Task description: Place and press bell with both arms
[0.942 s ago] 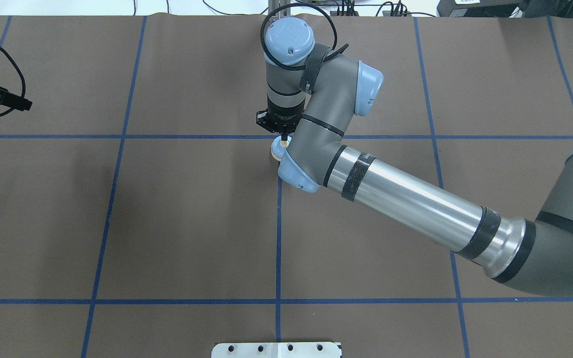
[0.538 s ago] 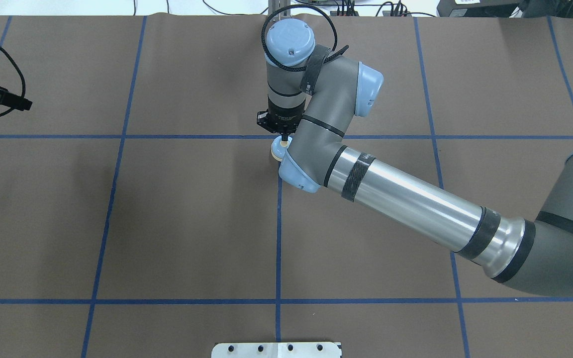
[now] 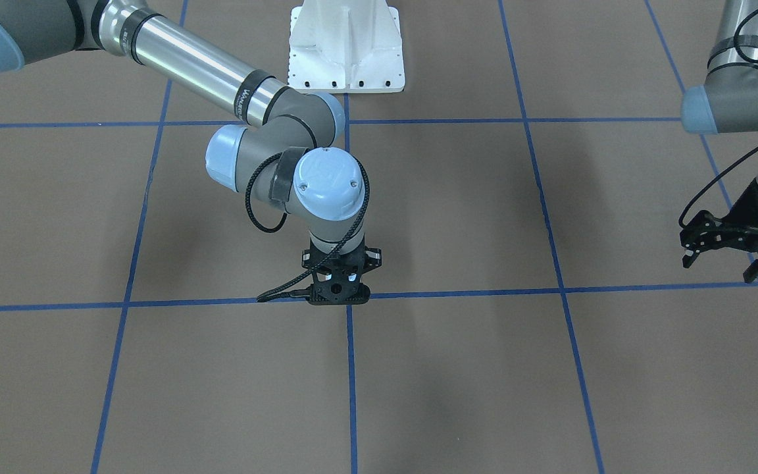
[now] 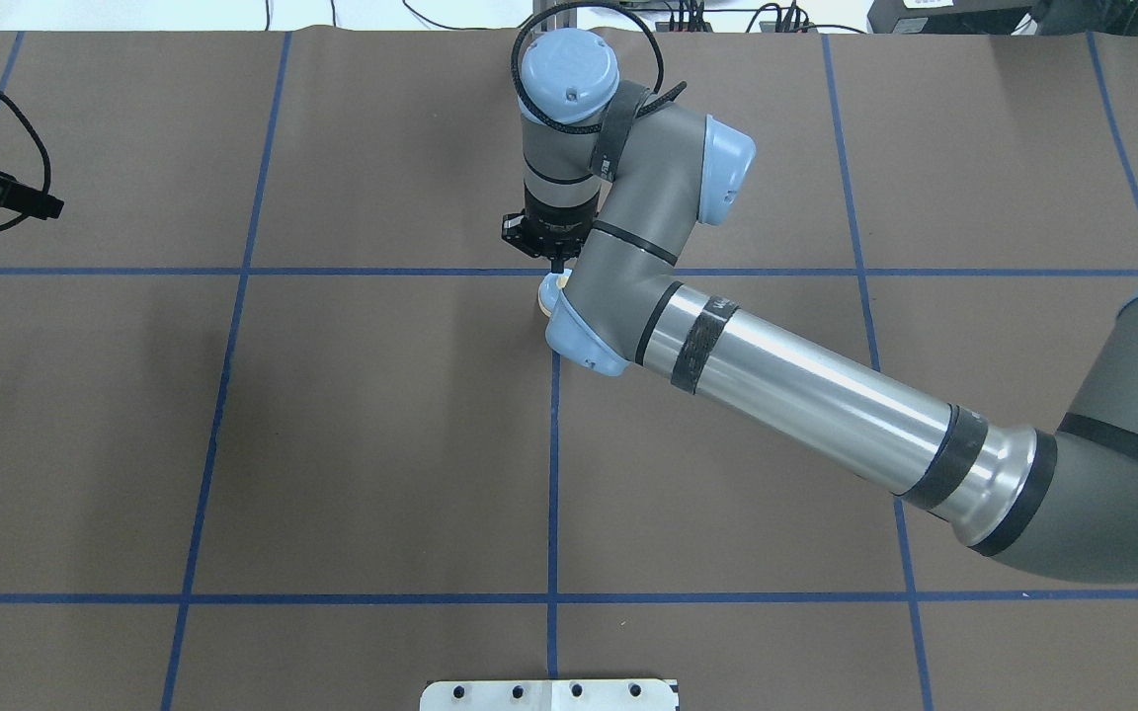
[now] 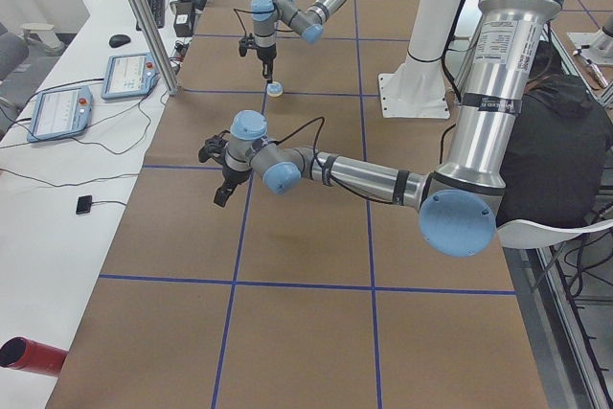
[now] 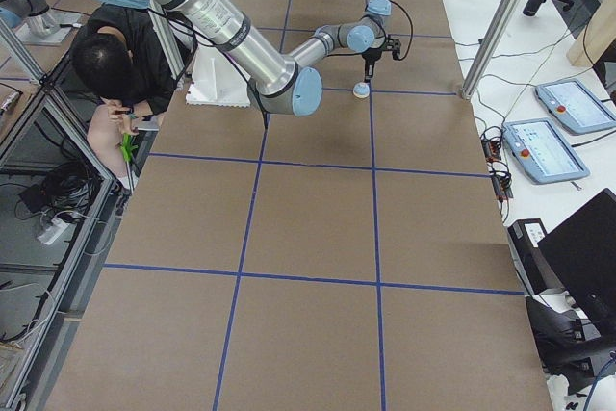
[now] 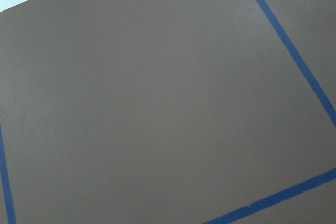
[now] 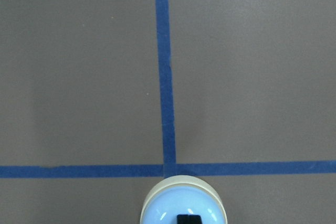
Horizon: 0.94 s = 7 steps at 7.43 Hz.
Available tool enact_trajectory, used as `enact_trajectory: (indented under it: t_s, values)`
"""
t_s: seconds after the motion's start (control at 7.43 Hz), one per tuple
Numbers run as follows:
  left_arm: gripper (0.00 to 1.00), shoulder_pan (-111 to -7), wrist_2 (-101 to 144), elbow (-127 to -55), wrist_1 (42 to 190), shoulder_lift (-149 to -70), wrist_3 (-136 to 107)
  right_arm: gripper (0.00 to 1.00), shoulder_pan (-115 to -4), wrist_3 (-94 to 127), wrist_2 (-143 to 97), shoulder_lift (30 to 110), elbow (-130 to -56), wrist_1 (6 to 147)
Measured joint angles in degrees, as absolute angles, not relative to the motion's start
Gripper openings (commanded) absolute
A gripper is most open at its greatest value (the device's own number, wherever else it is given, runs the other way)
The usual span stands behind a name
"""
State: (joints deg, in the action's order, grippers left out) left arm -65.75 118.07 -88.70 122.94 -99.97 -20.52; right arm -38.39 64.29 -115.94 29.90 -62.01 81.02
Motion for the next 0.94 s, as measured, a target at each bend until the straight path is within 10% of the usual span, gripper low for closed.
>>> enact_trajectory:
  t_s: [0.94]
  values:
    - [1.0,-80.0,126.1,-88.9,107.4,-99.4,2.2,1.0,-50.6,47.0,-120.1,50.9,-90.8,94.7]
